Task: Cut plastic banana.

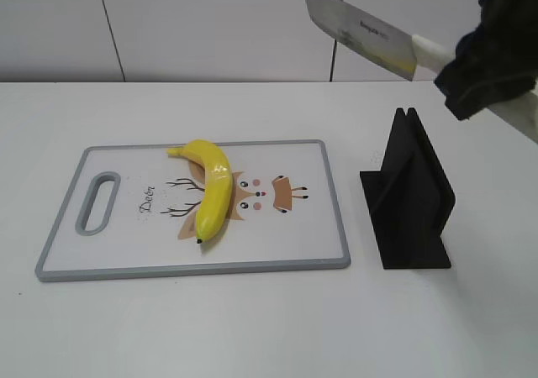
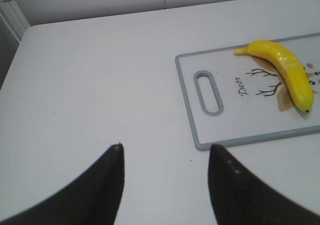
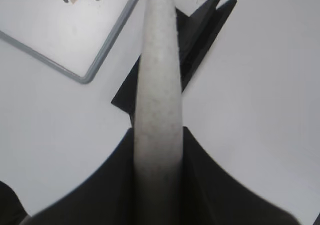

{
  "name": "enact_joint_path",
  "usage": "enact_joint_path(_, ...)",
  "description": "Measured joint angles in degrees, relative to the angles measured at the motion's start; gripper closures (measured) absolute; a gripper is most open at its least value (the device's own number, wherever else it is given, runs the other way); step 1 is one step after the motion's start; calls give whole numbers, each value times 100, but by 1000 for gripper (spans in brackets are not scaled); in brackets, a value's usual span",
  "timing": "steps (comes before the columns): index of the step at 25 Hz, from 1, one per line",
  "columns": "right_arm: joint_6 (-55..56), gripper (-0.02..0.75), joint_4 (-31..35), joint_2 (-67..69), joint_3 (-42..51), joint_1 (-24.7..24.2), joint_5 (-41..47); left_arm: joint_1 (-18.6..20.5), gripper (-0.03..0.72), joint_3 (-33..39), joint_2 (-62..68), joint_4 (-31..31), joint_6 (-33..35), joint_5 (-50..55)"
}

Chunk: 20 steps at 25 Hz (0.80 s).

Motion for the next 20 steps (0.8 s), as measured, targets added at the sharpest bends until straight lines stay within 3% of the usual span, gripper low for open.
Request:
enact_joint_path(6,-849,571,105,907,-1112,-78,203,0,102,-823,1700,-287,743,-333)
enact_joint_path(9,-1695,571,910,1361,-1609,-422,423,0,100,-1389,2575,-539,1403,-346)
enact_joint_path(12,-2722,571,1731,1700,-1963,-799,611,0,100,-1921,3479,-798,2144,-327)
enact_joint_path(20,-5725,571,2077,2078,-2146,-909,633,-265,100,-3408,5656,-1709,4444,-151)
